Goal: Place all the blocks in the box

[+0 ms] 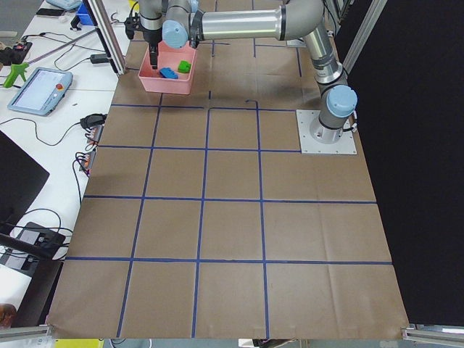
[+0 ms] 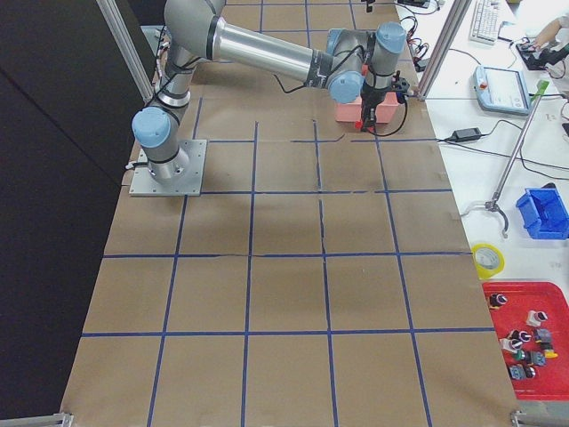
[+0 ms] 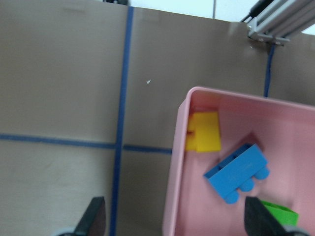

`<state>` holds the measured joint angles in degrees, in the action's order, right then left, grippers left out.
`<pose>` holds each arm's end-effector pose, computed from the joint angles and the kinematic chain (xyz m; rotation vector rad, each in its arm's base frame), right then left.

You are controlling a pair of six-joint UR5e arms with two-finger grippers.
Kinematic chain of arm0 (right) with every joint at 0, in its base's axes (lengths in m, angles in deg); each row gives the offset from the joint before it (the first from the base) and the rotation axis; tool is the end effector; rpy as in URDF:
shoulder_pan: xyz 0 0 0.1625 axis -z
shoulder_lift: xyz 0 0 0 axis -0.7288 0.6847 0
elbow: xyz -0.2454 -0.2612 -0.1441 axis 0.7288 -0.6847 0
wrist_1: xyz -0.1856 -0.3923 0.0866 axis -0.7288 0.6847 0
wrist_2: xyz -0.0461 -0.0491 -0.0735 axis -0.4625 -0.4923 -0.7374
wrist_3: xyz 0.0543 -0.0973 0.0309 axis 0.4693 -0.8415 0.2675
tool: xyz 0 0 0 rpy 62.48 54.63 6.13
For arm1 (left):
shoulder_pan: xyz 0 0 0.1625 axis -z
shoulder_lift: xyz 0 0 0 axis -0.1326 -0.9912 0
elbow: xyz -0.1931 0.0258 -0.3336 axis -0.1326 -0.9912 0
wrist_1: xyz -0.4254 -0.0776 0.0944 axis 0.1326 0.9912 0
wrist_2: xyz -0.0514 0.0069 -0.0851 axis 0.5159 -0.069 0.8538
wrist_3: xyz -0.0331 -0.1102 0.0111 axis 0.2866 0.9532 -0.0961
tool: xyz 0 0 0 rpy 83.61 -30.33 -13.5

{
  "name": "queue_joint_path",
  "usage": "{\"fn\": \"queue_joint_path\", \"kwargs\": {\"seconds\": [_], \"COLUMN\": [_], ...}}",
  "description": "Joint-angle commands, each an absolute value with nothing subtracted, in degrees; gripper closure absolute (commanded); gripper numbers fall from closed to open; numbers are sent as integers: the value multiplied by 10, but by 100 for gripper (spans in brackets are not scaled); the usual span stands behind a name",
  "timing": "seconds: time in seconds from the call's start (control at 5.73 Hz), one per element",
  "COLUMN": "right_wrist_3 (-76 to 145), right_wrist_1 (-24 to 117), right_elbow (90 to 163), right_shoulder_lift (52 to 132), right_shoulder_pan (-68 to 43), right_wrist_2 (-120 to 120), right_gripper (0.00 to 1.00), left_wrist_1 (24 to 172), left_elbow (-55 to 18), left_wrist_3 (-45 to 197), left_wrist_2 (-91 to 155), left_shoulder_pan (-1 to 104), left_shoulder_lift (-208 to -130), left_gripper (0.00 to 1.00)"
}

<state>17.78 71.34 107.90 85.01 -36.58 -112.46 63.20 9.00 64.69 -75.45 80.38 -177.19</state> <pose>0.0544 -0.7014 0.3122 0.1818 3.1220 -0.0270 -0.1162 -0.7181 0.3952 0.1345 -3.0631 0.1929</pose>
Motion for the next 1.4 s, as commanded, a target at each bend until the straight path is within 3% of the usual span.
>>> {"fn": "queue_joint_path", "kwargs": {"seconds": [0.0, 0.17, 0.35, 0.52, 0.7, 0.87, 1.22], "right_wrist_3": [337, 428, 520, 587, 592, 586, 515], "right_wrist_1": [720, 734, 839, 906, 904, 901, 895], "right_elbow": [1057, 1053, 1051, 1037, 1011, 1008, 1008], "right_shoulder_lift": [844, 823, 789, 755, 730, 728, 738], "right_shoulder_pan": [-433, -480, -516, -533, -540, -543, -538], "right_wrist_2": [-1064, -1038, -1007, -981, -982, -983, -988], "right_gripper": [93, 93, 93, 92, 66, 1, 0], "left_wrist_1": [696, 694, 691, 690, 691, 697, 696], "left_elbow": [-9, -85, -129, -140, -140, -141, -138], "left_wrist_3": [616, 616, 605, 560, 556, 554, 553], "left_wrist_2": [-758, -755, -755, -756, -755, -758, -799], "left_shoulder_pan": [794, 795, 795, 795, 795, 795, 796], "left_shoulder_lift": [-1638, -1568, -1535, -1533, -1537, -1531, -1534], "left_gripper": [0, 0, 0, 0, 0, 0, 0]}}
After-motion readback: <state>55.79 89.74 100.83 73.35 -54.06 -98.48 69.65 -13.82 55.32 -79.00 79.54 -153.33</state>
